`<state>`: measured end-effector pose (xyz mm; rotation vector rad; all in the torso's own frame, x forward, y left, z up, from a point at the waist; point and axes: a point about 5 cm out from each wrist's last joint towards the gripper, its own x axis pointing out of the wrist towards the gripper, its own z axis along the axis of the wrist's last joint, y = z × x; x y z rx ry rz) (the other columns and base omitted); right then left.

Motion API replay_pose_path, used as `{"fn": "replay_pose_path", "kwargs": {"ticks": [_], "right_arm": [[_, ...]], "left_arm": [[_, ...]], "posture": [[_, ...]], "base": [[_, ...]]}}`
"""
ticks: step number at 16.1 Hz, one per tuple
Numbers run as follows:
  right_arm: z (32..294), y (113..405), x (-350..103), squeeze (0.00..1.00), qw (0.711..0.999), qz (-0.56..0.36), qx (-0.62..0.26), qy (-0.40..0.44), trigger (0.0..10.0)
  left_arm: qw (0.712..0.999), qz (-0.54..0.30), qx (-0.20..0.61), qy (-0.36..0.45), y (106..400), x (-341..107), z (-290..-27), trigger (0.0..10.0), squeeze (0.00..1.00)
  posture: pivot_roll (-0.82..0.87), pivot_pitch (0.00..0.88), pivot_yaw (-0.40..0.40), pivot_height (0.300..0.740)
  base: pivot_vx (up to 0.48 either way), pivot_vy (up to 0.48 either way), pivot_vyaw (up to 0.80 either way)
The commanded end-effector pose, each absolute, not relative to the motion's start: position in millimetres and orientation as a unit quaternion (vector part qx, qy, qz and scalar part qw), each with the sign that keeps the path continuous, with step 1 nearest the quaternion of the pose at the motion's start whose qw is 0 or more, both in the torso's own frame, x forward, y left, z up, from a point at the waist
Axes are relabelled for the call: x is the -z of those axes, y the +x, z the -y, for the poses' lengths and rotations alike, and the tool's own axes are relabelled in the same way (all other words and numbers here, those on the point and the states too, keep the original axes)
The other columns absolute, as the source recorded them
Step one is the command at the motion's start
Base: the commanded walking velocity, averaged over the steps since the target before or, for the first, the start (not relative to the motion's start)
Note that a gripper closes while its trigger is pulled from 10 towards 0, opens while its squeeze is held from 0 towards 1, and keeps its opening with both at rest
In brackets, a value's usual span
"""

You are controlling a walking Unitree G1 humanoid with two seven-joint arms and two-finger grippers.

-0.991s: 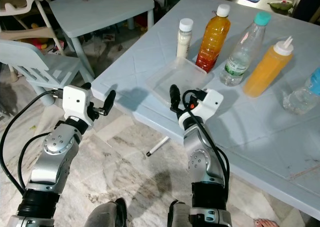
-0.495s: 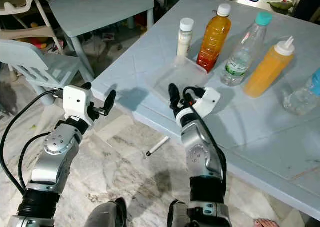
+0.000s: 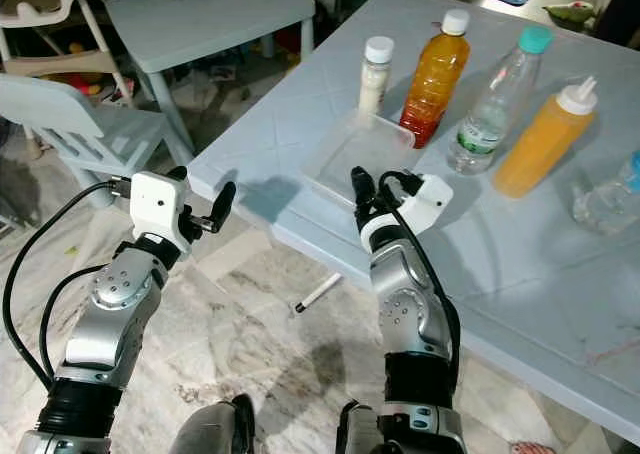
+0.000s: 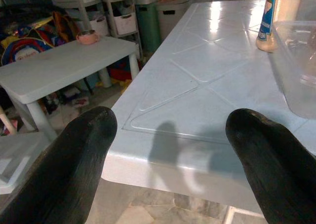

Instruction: Restocking fridge

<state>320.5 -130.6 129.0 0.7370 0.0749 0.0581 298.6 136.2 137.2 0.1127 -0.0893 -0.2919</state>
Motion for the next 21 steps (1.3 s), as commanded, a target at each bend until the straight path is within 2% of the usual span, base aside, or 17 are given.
{"fn": "replay_pose_path", "kwargs": {"ticks": [1, 6, 12, 15, 16, 17, 18, 19, 21], "right_arm": [[138, 316, -119, 0.00, 0.932, -0.057, -0.007, 0.359, 0.0], [141, 318, -128, 0.00, 0.936, -0.043, -0.006, 0.349, 0.0], [150, 308, -121, 0.00, 0.948, -0.053, 0.010, 0.315, 0.0], [154, 297, -119, 0.00, 0.959, -0.052, 0.014, 0.278, 0.0], [155, 292, -119, 0.00, 0.961, -0.052, 0.013, 0.272, 1.5], [154, 289, -119, 0.00, 0.963, -0.051, 0.009, 0.264, 1.5], [154, 287, -119, 0.00, 0.966, -0.052, 0.006, 0.254, 7.5], [154, 282, -122, 0.00, 0.977, -0.043, -0.009, 0.210, 10.0], [154, 280, -126, 0.00, 0.981, -0.035, -0.020, 0.192, 10.0]], "left_arm": [[0.986, 0.044, 0.149, 0.063, 297, -138, -136, 10.0, 0.00], [0.985, 0.057, 0.148, 0.074, 300, -150, -138, 10.0, 0.00], [0.990, 0.043, 0.116, 0.061, 293, -141, -141, 10.0, 0.00], [0.997, 0.011, 0.070, 0.009, 287, -130, -152, 10.0, 0.00], [0.998, 0.004, 0.059, 0.018, 285, -126, -154, 10.0, 0.00], [0.998, 0.001, 0.063, 0.014, 284, -124, -153, 10.0, 0.00], [0.998, 0.003, 0.063, 0.016, 284, -124, -153, 10.0, 0.00], [0.998, 0.009, 0.055, 0.022, 287, -125, -153, 10.0, 0.00], [0.999, 0.011, 0.048, 0.016, 289, -126, -153, 10.0, 0.00]], "posture": [[0.01, 0.166, 0.047, 0.740], [0.04, 0.190, 0.051, 0.740], [0.04, 0.189, 0.025, 0.740], [0.02, 0.167, 0.029, 0.740], [0.01, 0.156, 0.024, 0.740], [0.01, 0.151, 0.022, 0.740], [0.01, 0.144, 0.018, 0.740], [0.01, 0.128, 0.007, 0.740], [0.01, 0.123, 0.003, 0.740]], "base": [[0.000, 0.000, 0.00], [0.000, 0.000, 0.00], [0.000, 0.000, 0.00], [0.000, 0.000, 0.00], [0.000, 0.000, 0.00], [0.000, 0.000, 0.00], [0.000, 0.000, 0.00], [0.000, 0.000, 0.00], [0.000, 0.000, 0.00]]}}
